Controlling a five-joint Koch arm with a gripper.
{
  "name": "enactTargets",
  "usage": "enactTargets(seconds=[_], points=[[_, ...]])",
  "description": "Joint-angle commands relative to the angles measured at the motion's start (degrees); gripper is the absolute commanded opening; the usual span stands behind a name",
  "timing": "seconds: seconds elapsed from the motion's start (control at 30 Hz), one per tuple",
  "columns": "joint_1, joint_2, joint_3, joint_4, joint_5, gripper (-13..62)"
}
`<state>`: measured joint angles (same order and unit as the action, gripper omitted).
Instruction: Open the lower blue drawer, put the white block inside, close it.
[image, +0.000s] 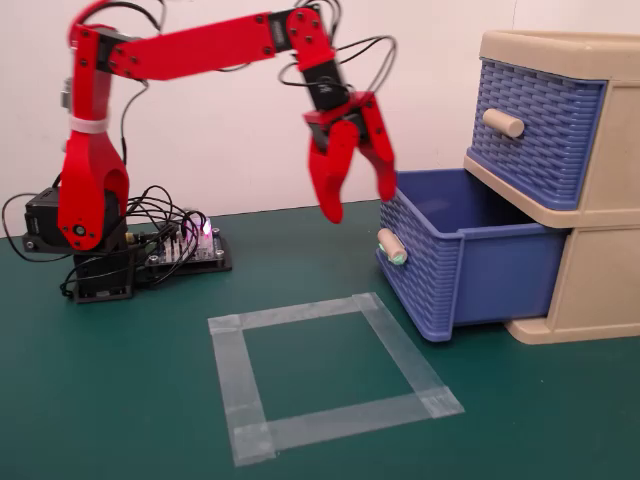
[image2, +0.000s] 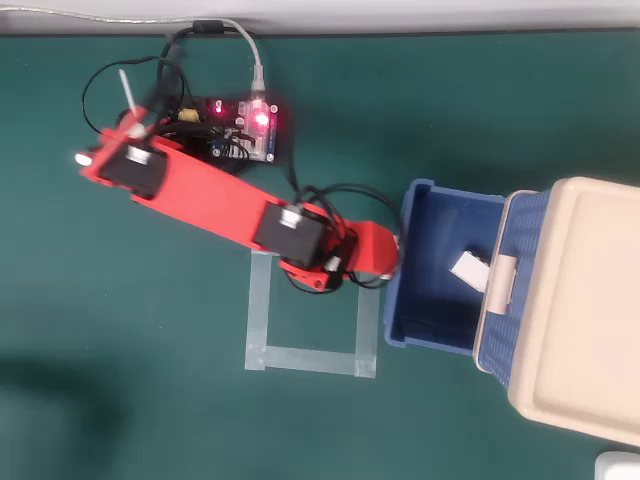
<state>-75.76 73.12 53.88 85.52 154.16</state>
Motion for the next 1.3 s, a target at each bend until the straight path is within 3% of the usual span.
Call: enactTargets(seconds=[0.0, 0.27, 0.47, 0.57, 0.67, 0.77, 0.9, 1.0, 1.17, 1.27], points=[[-1.76, -5.63, -8.96, -1.76, 4.13, 33.0], [-5.36, -29.71, -38.23, -2.72, 5.89, 33.1], [-5.45, -39.46, -53.17, -5.19, 5.8, 33.6], [-4.13, -34.8, -54.4, 4.48, 5.8, 34.2], [3.16, -21.8, -54.32, 22.15, 5.19, 34.1], [11.78, -9.32, -52.73, 27.86, 4.83, 34.3], [26.54, 0.53, -41.13, 27.77, 1.76, 34.3], [36.04, 6.33, -27.51, 28.12, -9.23, 34.2], [56.25, 21.01, 10.72, 26.1, -45.79, 34.1], [66.62, 22.85, 31.38, 22.24, -66.71, 34.1]])
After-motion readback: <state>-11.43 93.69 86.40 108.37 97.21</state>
